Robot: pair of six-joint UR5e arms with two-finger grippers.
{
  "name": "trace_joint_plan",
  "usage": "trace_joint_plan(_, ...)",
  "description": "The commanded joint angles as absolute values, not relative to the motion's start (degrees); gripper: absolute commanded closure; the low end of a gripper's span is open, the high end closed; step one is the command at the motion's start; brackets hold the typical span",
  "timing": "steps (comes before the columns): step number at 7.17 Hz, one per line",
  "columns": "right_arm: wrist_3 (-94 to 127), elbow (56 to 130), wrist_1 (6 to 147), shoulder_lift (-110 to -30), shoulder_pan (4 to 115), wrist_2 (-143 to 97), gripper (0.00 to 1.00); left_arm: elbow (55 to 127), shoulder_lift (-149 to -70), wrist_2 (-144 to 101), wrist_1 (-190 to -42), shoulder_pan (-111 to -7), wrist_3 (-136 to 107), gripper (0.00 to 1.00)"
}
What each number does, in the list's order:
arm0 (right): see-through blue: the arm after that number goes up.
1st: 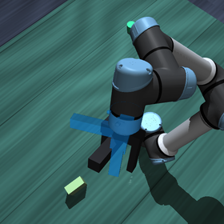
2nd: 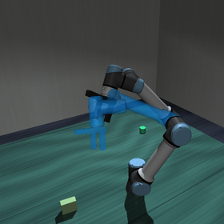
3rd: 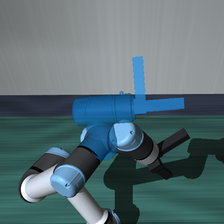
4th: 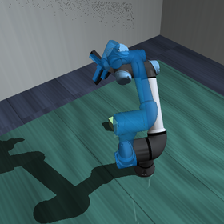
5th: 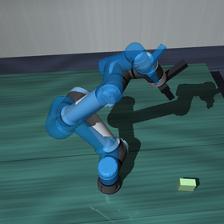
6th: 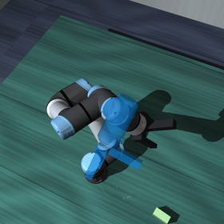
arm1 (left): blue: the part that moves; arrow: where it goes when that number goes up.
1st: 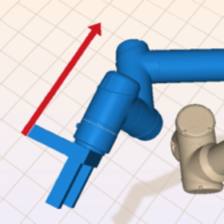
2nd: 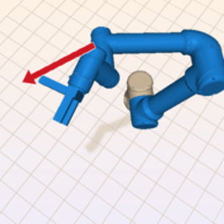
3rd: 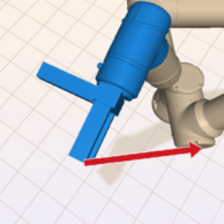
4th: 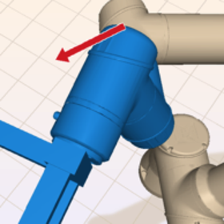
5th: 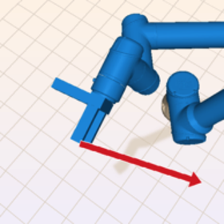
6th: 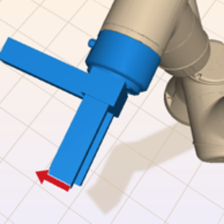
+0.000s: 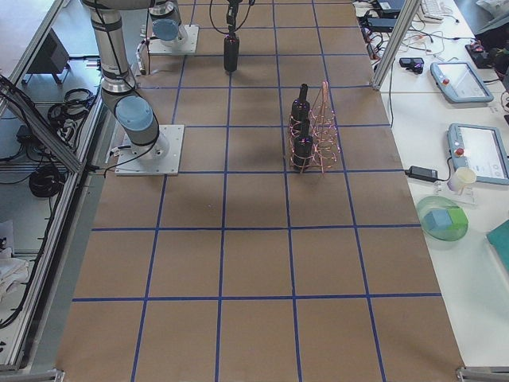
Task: Place wine into wine basket
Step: 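Lift the bottle with the right gripper and carry it toward the wire rack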
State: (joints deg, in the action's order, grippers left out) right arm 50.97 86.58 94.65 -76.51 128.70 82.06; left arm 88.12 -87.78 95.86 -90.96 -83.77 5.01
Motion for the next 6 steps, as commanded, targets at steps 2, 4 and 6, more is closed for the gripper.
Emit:
trace_joint_plan(2,49.8,86.1,93.0,-76.9,127.5,82.3,0.81,88.2,-87.7,95.9,-91.0,-83.8,5.0,0.0)
trace_joint_plan(4,40.1,85.9,89.9,-80.8,122.6,84.8,0.82,88.2,-87.7,95.9,-90.9,-83.8,5.0,0.0)
trace_joint_plan(6,27.8,85.0,83.9,-85.4,115.6,88.4,0.82,88.2,-87.7,95.9,-90.7,-83.8,5.0,0.0)
